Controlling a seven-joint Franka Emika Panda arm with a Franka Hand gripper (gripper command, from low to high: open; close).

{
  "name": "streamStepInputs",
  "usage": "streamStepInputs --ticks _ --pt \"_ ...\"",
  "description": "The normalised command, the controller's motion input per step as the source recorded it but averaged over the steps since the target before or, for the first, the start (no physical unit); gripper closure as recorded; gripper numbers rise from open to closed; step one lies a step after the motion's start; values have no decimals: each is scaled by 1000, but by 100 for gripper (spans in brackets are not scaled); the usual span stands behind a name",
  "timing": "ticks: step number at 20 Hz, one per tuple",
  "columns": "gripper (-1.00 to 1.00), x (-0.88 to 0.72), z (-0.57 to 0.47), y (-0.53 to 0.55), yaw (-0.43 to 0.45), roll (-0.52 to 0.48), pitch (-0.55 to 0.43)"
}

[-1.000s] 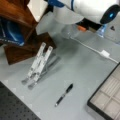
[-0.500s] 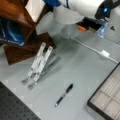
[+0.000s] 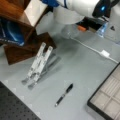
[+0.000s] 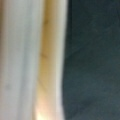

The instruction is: Turn off the lamps. Pick up the book. Place the book on the shelf position.

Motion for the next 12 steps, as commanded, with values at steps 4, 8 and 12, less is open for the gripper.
streamStepInputs --ticks 4,8,12 --pt "-100 -38 108 -56 193 46 32" --pt "-100 -28 130 102 105 150 10" --pt "-100 -27 124 274 -61 433 -23"
